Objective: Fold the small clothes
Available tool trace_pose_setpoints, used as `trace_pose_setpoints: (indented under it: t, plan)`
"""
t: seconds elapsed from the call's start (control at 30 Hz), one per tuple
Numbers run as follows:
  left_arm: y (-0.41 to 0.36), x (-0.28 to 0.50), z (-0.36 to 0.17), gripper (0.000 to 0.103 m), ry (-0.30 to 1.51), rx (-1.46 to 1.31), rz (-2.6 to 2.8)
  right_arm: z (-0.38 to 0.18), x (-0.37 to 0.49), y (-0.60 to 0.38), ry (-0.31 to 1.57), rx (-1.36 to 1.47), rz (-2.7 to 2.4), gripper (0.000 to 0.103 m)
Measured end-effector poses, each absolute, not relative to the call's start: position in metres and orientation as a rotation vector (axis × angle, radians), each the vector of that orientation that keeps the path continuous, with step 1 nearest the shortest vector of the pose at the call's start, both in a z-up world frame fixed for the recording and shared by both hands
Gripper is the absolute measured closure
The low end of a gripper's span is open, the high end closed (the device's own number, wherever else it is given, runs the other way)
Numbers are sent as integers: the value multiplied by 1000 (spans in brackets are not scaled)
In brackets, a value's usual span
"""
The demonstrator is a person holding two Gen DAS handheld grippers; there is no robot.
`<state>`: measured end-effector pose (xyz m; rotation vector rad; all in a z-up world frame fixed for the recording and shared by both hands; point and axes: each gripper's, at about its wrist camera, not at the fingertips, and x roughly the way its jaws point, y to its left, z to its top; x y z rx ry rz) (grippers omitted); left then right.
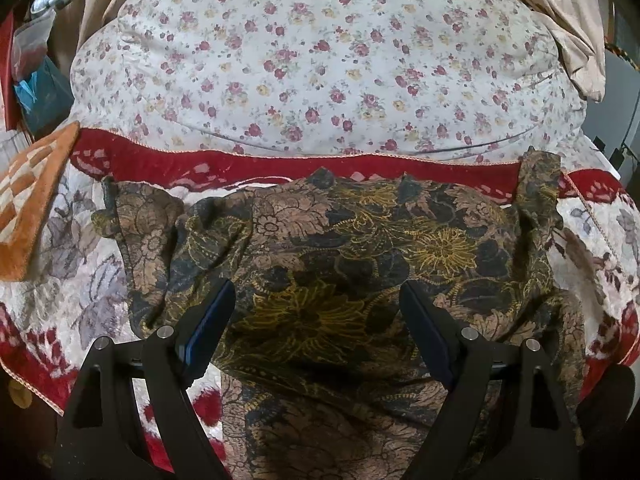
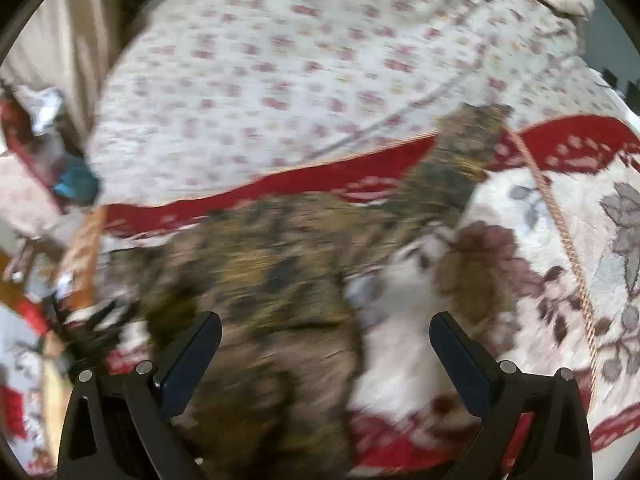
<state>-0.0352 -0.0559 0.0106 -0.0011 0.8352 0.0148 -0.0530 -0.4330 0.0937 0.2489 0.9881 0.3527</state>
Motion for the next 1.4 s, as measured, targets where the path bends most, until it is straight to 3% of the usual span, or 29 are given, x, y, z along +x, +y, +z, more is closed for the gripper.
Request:
trace_pose_setpoints:
  t: [0.2,0.37,0.57,1.07,1.4]
  plan:
    - [-50,-37,15,19,839,-35,15,149,-79,-376,905,128,444,0]
    - [-41,-38,16,19,832,-47,31,127,-56,-323,926,64,444,0]
    - [-31,-41,18,19,823,-31,52,113,-44,-278,1058,281,694,0]
    - [-24,-55,27,19,793,-85,54,196,-111,-289,882,94,589,0]
    - [-19,-56,27,19,782,-67,76,115,-52,-219,796,-177,405,0]
